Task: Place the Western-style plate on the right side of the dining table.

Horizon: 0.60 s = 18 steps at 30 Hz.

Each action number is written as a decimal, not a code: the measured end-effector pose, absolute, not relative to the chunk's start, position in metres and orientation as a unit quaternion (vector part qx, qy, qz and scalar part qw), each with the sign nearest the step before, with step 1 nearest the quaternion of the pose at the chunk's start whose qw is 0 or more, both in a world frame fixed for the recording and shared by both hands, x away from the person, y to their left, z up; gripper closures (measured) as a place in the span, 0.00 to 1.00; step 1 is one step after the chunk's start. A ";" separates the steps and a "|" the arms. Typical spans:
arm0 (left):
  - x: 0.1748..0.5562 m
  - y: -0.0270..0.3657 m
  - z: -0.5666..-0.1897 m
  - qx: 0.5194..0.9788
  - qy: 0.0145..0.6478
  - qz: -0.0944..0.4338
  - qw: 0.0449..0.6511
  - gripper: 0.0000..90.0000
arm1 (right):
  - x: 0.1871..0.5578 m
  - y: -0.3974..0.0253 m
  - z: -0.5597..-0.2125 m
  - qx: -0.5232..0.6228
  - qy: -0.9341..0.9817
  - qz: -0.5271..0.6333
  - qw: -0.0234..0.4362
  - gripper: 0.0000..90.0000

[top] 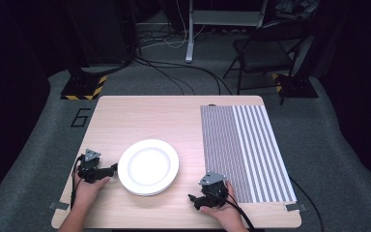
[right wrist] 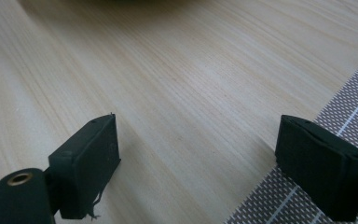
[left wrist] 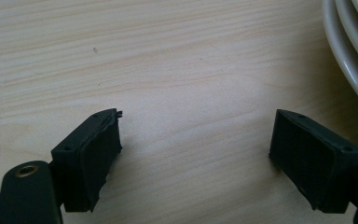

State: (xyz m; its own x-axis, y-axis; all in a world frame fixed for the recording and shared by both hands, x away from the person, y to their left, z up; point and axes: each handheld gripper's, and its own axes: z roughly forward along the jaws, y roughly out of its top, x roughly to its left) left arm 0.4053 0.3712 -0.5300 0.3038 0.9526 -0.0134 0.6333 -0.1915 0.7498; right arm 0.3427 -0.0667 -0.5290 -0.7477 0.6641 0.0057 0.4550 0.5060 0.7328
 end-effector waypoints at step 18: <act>0.405 0.372 -0.530 0.731 0.542 0.239 0.338 0.20 | 0.342 -0.066 -0.529 0.333 0.854 0.375 0.143 0.15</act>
State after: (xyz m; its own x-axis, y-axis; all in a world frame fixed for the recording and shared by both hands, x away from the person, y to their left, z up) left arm 0.4051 0.3721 -0.5300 0.2986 0.9542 -0.0175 0.6316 -0.1838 0.7532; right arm 0.3422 -0.0660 -0.5289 -0.7380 0.6748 0.0056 0.4610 0.4981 0.7345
